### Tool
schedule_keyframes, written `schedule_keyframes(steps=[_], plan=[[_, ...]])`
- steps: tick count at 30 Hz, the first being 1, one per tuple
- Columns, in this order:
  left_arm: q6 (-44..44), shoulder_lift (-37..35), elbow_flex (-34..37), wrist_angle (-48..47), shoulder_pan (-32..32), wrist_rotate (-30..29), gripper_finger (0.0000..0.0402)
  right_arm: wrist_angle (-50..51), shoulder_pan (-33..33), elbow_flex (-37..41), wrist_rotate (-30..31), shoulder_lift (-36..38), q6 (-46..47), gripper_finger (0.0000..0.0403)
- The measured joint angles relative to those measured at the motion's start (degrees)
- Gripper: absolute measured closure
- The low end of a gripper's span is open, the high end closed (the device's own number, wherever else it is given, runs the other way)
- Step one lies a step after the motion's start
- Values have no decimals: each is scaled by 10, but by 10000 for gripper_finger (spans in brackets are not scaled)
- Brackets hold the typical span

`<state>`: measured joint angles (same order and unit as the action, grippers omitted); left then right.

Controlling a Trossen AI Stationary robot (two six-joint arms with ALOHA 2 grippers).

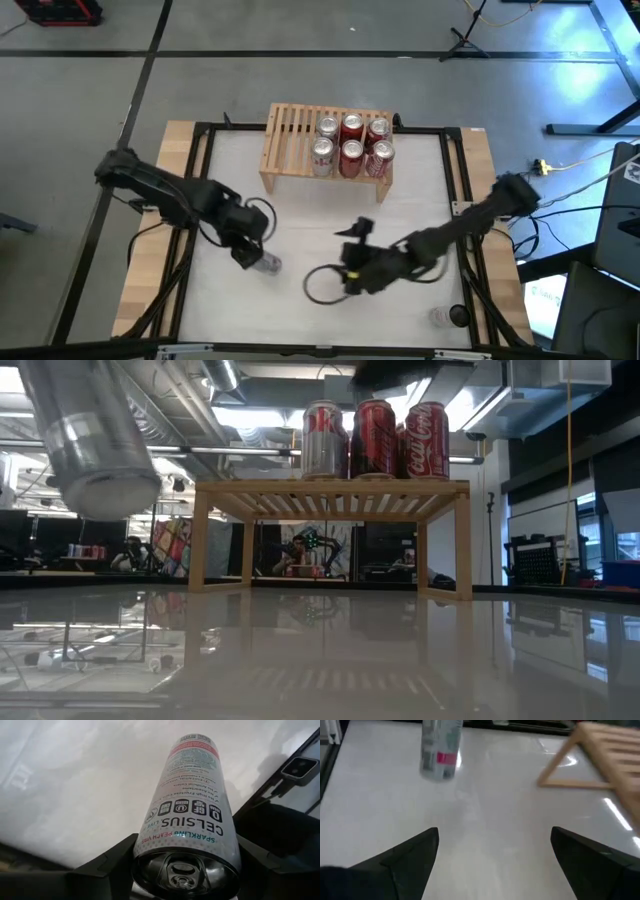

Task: Place canned beverage on shelf
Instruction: Put the top white and pink soda can on the shelf

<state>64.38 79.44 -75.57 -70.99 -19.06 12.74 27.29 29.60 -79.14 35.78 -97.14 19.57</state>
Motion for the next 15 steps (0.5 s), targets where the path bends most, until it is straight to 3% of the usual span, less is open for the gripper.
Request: schedule_keyframes(steps=[6,15], plan=[[0,57,0,36,-14,1,164,-219,-24,65,-84,-75,6,27],[0,122,-3,45,-19,25,163,-357,-25,70,-111,-157,-15,27]])
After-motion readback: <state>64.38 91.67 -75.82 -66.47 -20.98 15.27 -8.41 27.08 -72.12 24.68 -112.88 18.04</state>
